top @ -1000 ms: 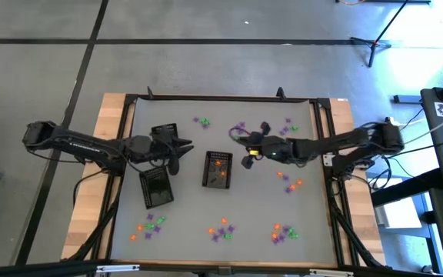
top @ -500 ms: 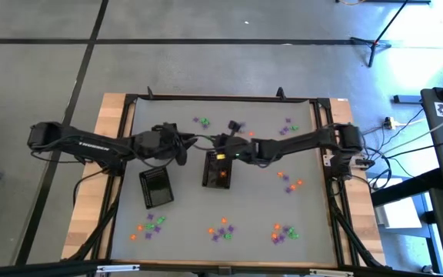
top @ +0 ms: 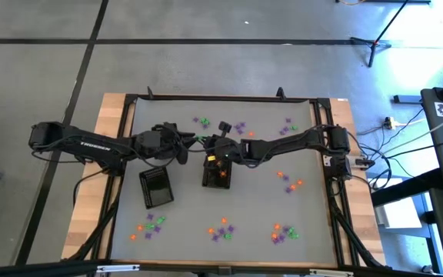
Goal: Sort Halloween decoration
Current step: Put the green alien toy into the top left black basket
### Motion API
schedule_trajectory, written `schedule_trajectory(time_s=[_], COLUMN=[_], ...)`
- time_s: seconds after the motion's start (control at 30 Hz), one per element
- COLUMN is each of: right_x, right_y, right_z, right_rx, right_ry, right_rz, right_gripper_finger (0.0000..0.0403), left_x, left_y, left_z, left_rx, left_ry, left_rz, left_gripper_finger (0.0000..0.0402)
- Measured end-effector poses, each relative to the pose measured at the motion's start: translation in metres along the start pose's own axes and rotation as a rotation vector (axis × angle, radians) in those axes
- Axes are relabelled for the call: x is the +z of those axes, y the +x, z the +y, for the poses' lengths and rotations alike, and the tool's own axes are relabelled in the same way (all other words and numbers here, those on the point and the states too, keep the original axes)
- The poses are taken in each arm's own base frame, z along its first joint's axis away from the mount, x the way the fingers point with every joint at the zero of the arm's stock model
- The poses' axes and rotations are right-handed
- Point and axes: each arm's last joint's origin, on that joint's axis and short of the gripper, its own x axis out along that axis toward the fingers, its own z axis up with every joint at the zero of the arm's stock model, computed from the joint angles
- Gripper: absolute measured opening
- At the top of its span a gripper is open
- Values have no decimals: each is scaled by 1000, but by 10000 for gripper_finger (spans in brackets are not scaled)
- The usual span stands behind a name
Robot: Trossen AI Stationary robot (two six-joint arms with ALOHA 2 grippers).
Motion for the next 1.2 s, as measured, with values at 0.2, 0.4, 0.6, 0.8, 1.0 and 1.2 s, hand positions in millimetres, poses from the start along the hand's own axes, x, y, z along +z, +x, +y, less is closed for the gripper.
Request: schedule_trajectory(time_s=[0.2, 0.4, 0.6, 0.8, 1.0, 1.2], right_x=[1, 4, 5, 5, 5, 4], right_y=[0, 0, 0, 0, 0, 0], right_z=[0, 0, 1, 1, 1, 1], right_rx=[1, 9, 30, 37, 37, 38], right_ry=[4, 19, 25, 27, 28, 45], right_rz=[-7, -35, -49, -50, -50, -45], right_gripper_finger=[1, 1, 1, 1, 2, 28], left_x=[0, -1, -3, -4, -4, -4], left_y=[0, 0, 2, 3, 3, 3], left_z=[1, 2, 2, 2, 2, 2], left_rx=[25, 53, 56, 57, 53, 50], left_ry=[-4, -17, 3, 27, 48, 90], left_rz=[-5, -7, -2, 3, 5, 8], left_gripper_finger=[122, 122, 122, 110, 48, 10])
